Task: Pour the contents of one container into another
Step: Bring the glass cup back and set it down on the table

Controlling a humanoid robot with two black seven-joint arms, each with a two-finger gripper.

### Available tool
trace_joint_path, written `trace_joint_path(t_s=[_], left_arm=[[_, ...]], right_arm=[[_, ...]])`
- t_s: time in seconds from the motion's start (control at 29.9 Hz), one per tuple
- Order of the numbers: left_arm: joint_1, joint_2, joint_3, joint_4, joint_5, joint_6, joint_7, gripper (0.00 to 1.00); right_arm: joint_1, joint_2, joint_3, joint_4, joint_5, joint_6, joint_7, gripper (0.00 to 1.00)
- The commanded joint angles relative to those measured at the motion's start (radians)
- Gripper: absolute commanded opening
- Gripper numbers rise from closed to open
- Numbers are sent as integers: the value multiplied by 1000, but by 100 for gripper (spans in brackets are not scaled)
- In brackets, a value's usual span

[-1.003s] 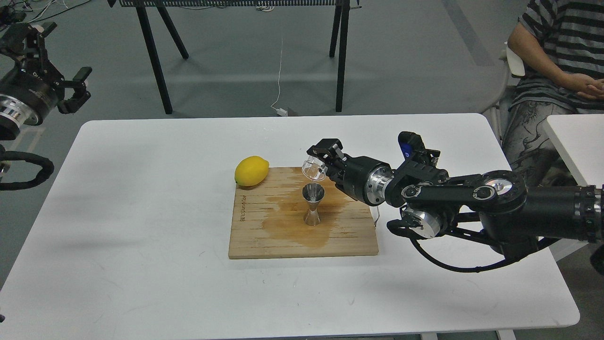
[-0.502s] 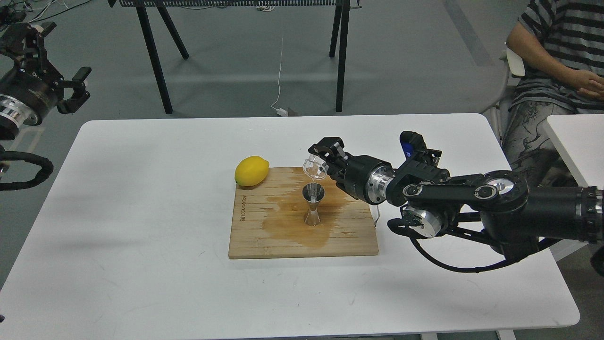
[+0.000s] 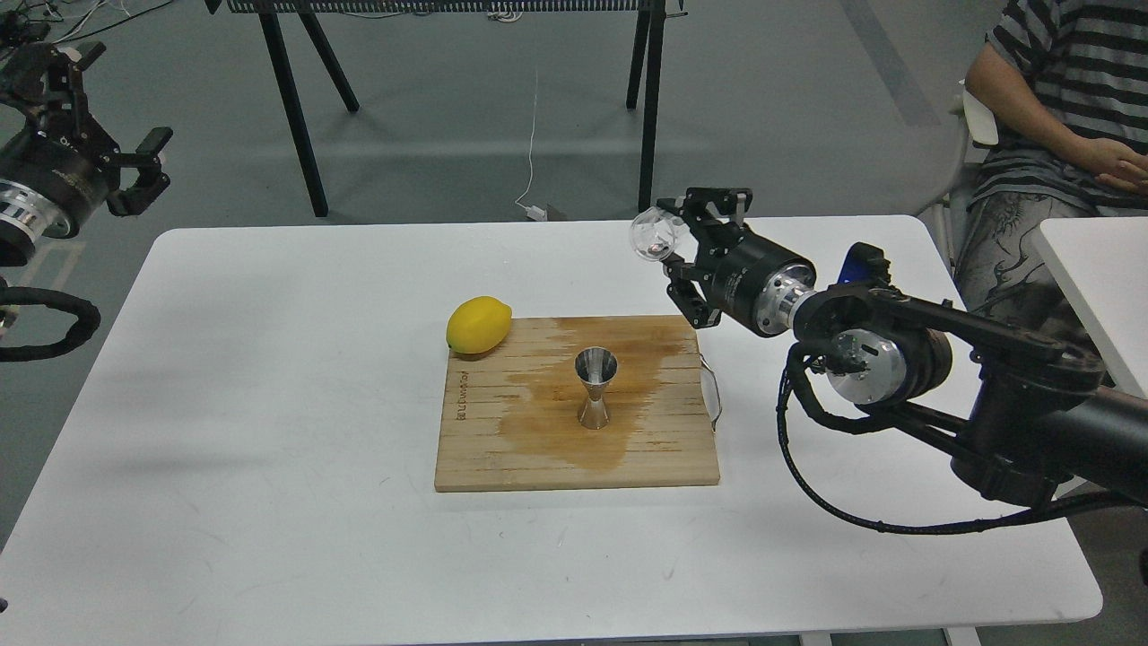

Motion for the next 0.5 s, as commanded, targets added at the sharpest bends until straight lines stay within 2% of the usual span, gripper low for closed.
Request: trace_joint_path(t_s=[0.0,0.2,0.3,0.47], left_arm=[[0,-2,0,0,0,0,1,99],[0,-2,0,0,0,0,1,99],[0,-2,0,0,0,0,1,99],[0,-2,0,0,0,0,1,99]], right_arm=[[-138,-13,206,-2,70,2,0,2],[-363,0,521,-9,176,-7,8,2],[-457,13,621,-17,185,-7,8,2],[-558,101,754,-80,187,6,6,3]])
